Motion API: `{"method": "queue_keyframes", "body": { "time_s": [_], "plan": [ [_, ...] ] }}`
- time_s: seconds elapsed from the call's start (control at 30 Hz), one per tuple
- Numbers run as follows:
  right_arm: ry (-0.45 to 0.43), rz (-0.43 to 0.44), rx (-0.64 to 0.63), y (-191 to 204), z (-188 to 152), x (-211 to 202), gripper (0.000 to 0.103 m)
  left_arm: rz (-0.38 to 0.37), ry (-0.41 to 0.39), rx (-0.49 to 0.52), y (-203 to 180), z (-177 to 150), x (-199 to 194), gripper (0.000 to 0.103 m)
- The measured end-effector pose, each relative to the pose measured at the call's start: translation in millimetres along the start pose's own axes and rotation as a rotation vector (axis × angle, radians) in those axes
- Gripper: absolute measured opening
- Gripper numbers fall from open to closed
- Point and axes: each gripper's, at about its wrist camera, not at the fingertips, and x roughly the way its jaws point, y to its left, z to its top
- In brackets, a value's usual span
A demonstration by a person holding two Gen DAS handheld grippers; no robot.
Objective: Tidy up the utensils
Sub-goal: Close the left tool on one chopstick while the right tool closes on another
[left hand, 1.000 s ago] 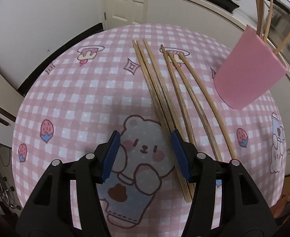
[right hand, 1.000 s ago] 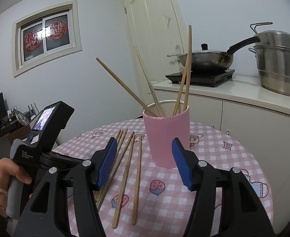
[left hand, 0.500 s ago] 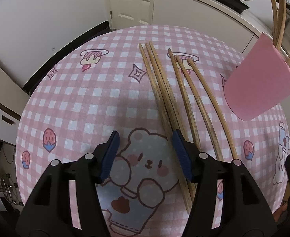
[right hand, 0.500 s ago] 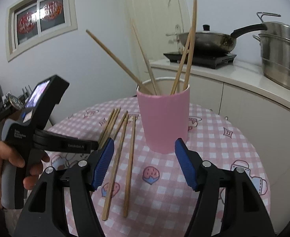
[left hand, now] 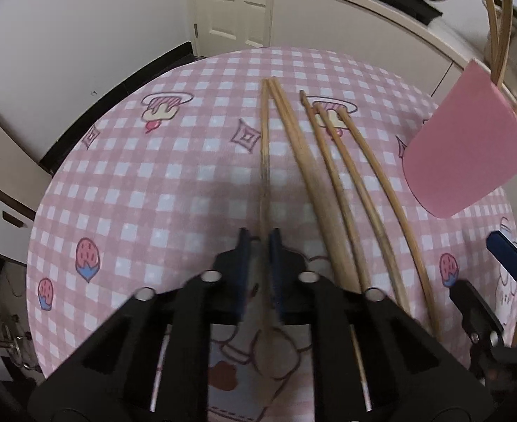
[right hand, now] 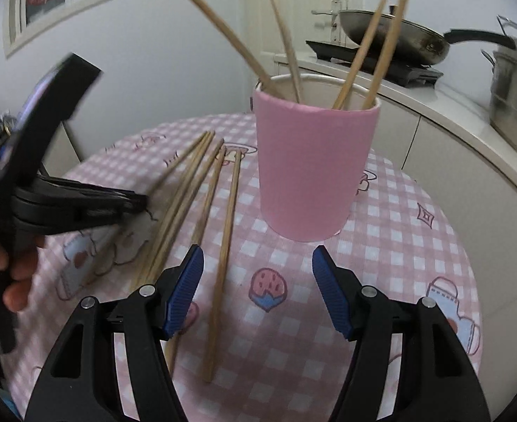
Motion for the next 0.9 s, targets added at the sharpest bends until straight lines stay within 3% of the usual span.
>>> {"method": "queue_keyframes", "body": {
  "time_s": [0.13, 0.27, 0.4, 0.63, 0.8, 0.87, 0.9],
  "plan": [
    [0.056, 0.008, -0.039, 5.7, 3.2, 13.0, 0.040, -0.046, -0.011, -0.027, 16.4, -12.7, -5.6, 0.006],
    [0.108, 0.030, -0.088, 17.8, 3.7, 24.8, 0.031, -0.087, -0.010, -0.034, 29.2, -26.5, -11.8, 0.006],
    [0.133, 0.034, -0.130, 27.2, 4.3, 32.4, 0.005, -0.119, -0.001, -0.031, 34.6, -43.9, -19.7, 0.006],
    [0.191, 0.115, -0.184, 36.2, -15.8, 9.4, 0.005, -0.155, 0.027, 0.007, 36.6, -67.5, -36.7, 0.007],
    [0.213, 0.122, -0.170, 30.8, -21.5, 0.9, 0.006, -0.151, 0.027, -0.005, 37.5, -55.5, -30.3, 0.009],
    [0.208, 0.101, -0.153, 28.8, -14.7, 9.0, 0.006, -0.171, 0.034, -0.010, 36.4, -46.1, -24.9, 0.030],
    [0.202, 0.095, -0.152, 28.8, -11.0, 12.8, 0.006, -0.183, 0.035, -0.014, 37.1, -44.1, -24.3, 0.036]
  ]
}}
